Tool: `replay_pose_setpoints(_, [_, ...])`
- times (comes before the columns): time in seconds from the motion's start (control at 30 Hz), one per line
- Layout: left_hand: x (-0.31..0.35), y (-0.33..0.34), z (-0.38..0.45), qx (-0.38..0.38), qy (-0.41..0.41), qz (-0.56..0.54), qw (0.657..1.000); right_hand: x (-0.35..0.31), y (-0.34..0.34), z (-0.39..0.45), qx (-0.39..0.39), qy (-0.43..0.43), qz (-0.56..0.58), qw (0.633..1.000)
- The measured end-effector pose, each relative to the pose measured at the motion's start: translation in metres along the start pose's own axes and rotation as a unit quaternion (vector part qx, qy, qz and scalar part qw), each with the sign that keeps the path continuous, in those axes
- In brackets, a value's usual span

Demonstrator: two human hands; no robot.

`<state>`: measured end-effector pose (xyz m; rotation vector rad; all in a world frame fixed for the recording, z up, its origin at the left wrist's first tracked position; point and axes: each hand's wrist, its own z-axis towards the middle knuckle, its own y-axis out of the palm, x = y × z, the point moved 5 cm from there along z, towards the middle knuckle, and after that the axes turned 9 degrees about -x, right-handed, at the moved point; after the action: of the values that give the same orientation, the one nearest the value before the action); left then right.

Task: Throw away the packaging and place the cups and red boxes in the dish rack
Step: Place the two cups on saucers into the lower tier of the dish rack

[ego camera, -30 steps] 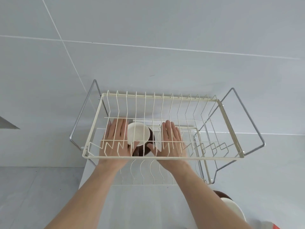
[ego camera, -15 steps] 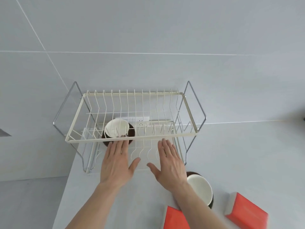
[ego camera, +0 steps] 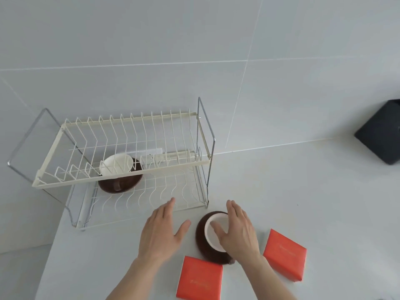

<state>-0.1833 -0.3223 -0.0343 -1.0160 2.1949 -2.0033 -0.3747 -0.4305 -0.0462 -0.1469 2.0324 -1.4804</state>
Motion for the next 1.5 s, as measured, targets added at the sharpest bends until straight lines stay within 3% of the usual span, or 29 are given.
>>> replay_pose_setpoints(0.23, [0.024,0.040,0.002,-0.125,-0.073,-0.183,0.972,0.039,0.013,0.002,-0.101,0.156,0.163,0.969])
replay_pose_setpoints(0.37, [0.032,0.057,0.004,-0.178,-0.142,-0.264,0.937,0.046,0.019,0.003,-0.146,0.192,0.190,0.952])
replay_pose_setpoints(0.53, [0.037,0.076,0.002,-0.216,-0.203,-0.314,0.902,0.051,0.019,0.004,-0.146,0.208,0.191,0.948])
replay_pose_setpoints(0.93, [0.036,0.076,0.001,-0.231,-0.247,-0.328,0.882,0.062,0.019,0.005,-0.139,0.241,0.211,0.937])
replay_pose_setpoints(1.5, [-0.001,0.023,-0.005,-0.148,-0.225,-0.422,0.866,0.009,-0.007,0.015,-0.115,0.193,0.236,0.946])
